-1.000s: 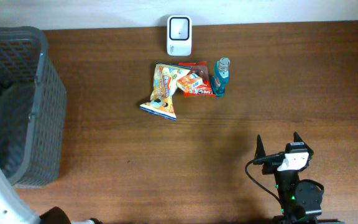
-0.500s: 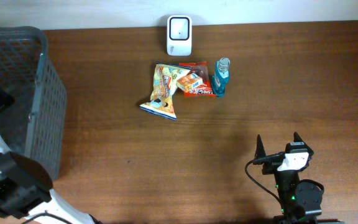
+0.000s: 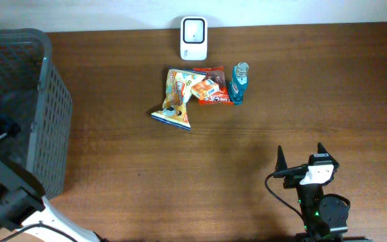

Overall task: Scan the item barcode
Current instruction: 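Reach into the basket with the left gripper and grasp the green Kleenex pack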

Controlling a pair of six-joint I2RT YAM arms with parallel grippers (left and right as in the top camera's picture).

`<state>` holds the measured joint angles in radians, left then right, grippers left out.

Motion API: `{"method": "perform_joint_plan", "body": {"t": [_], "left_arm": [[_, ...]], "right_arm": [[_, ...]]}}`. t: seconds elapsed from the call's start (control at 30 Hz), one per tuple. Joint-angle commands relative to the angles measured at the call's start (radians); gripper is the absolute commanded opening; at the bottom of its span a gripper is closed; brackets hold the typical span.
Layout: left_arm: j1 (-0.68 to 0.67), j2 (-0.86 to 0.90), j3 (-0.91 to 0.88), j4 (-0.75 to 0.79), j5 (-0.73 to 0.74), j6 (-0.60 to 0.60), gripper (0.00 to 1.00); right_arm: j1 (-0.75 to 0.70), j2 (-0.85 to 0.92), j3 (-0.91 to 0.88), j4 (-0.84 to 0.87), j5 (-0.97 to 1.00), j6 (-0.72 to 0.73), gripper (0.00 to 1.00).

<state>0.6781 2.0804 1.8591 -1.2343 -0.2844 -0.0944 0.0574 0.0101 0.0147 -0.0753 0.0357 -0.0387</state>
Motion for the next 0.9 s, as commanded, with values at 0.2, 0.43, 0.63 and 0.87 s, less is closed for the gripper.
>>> {"method": "perform_joint_plan", "body": {"t": [0.2,0.43,0.63,0.87], "left_arm": [[0.001,0.007,-0.090,0.061,-0.063,0.204,0.97],[0.001,0.029,-0.106,0.097,-0.109,0.286,0.98],[0.001,0.064,-0.108,0.224,-0.196,0.357,0.99],[0.012,0.064,-0.176,0.235,-0.116,0.381,0.99]], "right_arm": [[-0.006,-0.006,-0.009,-0.004,0.001,-0.006,0.98],[-0.006,-0.006,-0.009,-0.004,0.001,-0.006,0.98],[-0.006,-0.006,-0.009,-0.004,0.001,-0.006,0.98],[-0.006,-0.006,-0.009,-0.004,0.001,-0.006,0.98]]}}
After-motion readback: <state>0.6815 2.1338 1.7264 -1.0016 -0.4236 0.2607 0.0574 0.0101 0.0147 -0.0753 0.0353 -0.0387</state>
